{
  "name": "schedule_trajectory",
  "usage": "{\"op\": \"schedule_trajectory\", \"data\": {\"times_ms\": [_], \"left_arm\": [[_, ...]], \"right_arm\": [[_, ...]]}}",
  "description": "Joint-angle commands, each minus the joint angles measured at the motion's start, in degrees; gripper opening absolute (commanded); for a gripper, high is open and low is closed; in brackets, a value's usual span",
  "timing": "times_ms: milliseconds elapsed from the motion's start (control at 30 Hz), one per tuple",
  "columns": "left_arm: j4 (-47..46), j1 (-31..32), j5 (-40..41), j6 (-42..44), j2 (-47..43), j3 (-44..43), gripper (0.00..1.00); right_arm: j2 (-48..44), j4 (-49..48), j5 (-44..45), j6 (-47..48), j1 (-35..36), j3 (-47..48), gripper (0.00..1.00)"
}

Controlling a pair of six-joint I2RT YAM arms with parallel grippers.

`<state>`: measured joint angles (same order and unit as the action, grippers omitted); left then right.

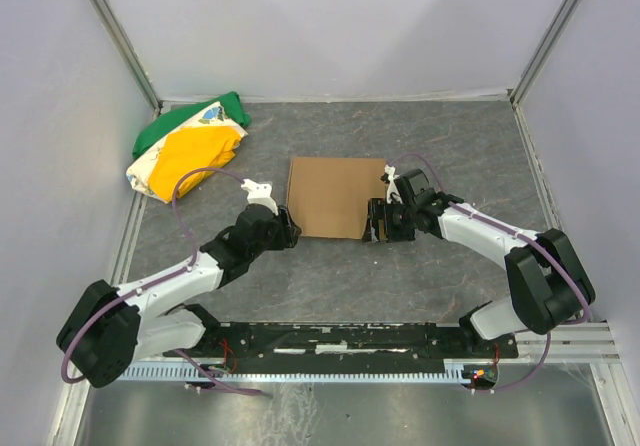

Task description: Fold the paper box

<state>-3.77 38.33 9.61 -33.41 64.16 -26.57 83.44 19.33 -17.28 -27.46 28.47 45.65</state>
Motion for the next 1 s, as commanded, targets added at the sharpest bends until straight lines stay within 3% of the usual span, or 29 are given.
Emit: {"op": "schedule_trajectory", "data": {"times_ms": [0,733,967], "left_arm": [[-2.48,-0.09,-2.44,-2.59,-2.46,-2.31,0.55],[-0.93,-0.77,-4.99,-6.06,-3.32,-1.54,0.53],[1.75,-0.88,-1.19,-3.31,-1.33,-1.84,0.53]], "right_arm": [[-0.83,-0.74,0.04,0.87,0.5,2.34,0.81],[-2.06,0.82,1.37,1.38,0.56,2.82,0.81],[-1.65,0.73,1.45,1.32,0.58,2.74,0.81]]}}
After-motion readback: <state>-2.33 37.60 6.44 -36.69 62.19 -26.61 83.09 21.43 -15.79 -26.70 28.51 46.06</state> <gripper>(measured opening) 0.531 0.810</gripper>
